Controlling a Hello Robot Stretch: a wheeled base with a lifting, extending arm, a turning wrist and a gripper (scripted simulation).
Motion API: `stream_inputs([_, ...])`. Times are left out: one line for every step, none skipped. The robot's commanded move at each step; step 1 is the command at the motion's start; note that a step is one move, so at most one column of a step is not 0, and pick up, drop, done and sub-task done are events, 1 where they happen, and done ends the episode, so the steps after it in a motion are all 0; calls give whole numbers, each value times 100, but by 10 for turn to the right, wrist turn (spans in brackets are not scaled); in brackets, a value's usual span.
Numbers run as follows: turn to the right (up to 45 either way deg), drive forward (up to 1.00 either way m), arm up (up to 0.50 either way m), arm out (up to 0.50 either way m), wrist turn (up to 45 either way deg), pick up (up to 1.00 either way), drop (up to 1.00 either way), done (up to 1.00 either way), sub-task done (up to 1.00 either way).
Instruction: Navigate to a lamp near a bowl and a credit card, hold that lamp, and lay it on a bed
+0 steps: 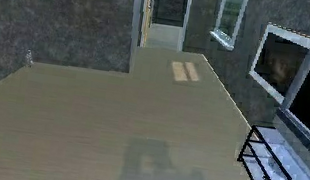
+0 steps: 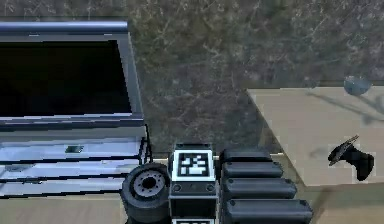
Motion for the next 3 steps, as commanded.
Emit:
stream_inputs([0, 100, 0, 0, 0, 0, 0, 0, 0])
stream_inputs([0, 100, 0, 0, 0, 0, 0, 0, 0])
stream_inputs([0, 100, 0, 0, 0, 0, 0, 0, 0])
